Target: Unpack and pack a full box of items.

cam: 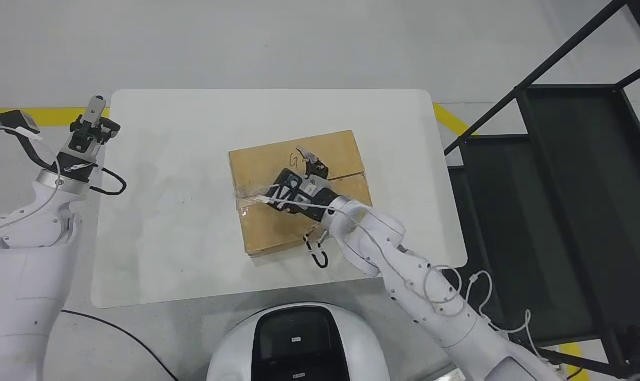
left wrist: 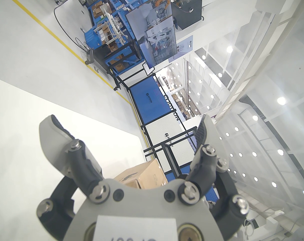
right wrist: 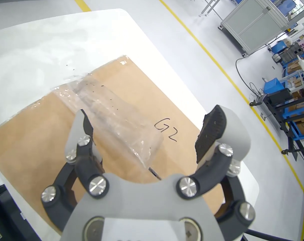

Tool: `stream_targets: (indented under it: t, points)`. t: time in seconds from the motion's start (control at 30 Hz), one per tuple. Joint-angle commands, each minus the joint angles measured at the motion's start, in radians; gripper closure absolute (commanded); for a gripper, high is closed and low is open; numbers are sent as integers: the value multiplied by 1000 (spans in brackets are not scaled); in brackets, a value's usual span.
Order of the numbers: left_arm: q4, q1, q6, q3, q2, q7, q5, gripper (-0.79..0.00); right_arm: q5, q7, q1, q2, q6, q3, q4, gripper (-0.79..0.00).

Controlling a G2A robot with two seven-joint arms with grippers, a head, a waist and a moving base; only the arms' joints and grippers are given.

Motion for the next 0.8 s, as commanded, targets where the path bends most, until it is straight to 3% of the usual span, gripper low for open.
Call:
stream_targets:
  t: [0.0,0.5,0.77]
  points:
    - [0,0,0,0,0,0,0,-785,-38,30,10,-4,17,-15,10,-785]
    - [0,0,0,0,0,0,0,-785,-77,57,0,-11,2,-24,17,-785]
    - [0,0,0,0,0,0,0,-785,-89,61,-14,-13,75,23,12,-785]
